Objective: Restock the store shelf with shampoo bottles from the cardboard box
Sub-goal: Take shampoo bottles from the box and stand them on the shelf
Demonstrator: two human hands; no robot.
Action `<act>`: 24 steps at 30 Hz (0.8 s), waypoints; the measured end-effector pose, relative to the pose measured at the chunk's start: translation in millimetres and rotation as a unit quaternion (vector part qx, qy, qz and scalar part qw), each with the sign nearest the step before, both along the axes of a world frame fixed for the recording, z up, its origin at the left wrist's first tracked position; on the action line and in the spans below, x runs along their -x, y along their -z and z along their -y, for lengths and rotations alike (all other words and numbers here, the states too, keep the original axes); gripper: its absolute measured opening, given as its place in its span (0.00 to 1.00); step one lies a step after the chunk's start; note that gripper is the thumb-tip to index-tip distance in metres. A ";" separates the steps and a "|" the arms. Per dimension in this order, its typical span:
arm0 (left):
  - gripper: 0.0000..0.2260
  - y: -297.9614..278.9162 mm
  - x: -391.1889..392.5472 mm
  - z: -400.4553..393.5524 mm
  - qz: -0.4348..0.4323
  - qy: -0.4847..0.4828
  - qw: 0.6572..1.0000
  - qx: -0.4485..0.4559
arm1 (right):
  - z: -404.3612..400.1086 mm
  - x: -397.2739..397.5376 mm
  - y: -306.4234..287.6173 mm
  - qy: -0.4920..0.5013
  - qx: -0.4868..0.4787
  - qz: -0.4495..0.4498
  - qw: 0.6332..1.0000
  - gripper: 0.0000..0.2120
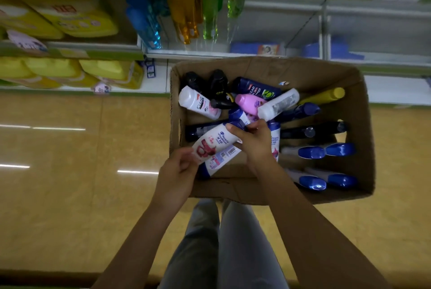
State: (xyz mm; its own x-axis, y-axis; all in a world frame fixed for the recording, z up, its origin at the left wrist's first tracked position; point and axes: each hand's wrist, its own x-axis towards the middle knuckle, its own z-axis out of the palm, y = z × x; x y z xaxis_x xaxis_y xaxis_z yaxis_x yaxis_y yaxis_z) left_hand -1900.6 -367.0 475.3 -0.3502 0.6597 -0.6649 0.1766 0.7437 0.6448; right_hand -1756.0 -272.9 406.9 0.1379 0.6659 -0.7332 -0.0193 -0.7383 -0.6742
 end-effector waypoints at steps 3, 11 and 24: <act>0.21 -20.8 -2.9 -11.5 -0.007 -0.013 1.000 -0.008 | -15.9 -13.7 -51.3 -0.029 -0.037 -0.028 0.998 0.22; 0.23 -95.7 -14.2 -34.2 0.107 0.075 0.991 -0.029 | -49.4 -44.4 -187.0 -0.116 -0.132 -0.055 0.983 0.21; 0.14 -215.2 -57.8 -50.6 0.141 0.086 0.953 -0.253 | -58.1 -66.7 -322.8 -0.151 -0.279 -0.175 0.932 0.22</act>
State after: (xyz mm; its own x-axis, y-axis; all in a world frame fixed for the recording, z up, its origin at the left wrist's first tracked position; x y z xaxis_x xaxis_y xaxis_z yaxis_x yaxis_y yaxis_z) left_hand -1842.8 -316.3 690.5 -0.0618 0.9525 -0.2981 0.0348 0.3006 0.9531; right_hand -1689.3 -214.8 729.7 -0.3009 0.9268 -0.2249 -0.1579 -0.2810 -0.9466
